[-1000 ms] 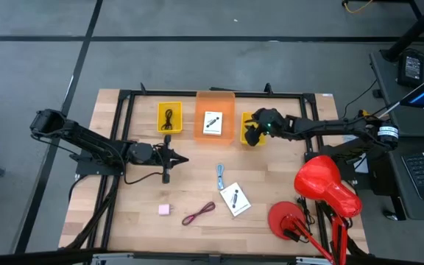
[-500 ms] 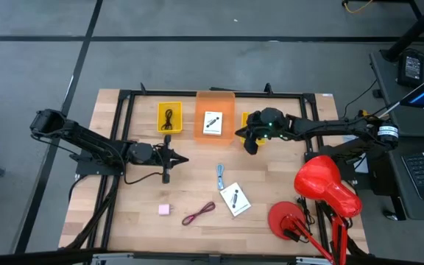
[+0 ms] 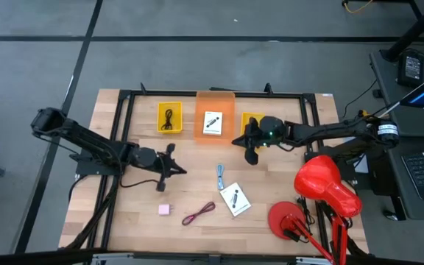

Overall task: Pick and place items into bin
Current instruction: Put the pink charger cable into the left yellow bin

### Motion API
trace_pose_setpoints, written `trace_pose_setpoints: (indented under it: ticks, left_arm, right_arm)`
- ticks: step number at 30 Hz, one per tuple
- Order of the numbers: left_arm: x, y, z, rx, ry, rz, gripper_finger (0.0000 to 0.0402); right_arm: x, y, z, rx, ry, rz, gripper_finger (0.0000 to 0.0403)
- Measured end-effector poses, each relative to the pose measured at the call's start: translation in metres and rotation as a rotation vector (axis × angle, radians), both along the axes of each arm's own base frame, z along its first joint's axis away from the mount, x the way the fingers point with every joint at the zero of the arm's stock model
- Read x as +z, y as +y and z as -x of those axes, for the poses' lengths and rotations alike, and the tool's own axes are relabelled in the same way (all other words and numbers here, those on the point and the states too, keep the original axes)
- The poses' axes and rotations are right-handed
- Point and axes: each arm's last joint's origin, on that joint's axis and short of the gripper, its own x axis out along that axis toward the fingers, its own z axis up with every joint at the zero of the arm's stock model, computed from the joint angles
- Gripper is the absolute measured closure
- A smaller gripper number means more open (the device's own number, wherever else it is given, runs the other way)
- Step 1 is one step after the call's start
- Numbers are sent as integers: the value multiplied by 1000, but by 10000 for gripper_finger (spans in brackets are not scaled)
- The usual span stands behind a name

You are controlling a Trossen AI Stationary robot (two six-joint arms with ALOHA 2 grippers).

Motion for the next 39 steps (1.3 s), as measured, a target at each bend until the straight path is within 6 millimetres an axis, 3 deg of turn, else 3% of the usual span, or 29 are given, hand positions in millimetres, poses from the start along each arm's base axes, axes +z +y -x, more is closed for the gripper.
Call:
trace_pose_setpoints:
  ticks: [8,16,28,39]
  left_arm:
    - [14,-17,-3,-24,16,86,400]
    - [23,-49,-18,3,118,87,400]
    - [20,-114,-55,31,323,174,400]
    - [44,-172,-78,187,469,121,400]
  right_arm:
    - [6,30,-8,73,-83,65,403]
    - [-1,60,-17,105,-114,153,403]
    - [-5,63,-19,118,-110,165,403]
    - [-17,63,-24,132,-68,187,403]
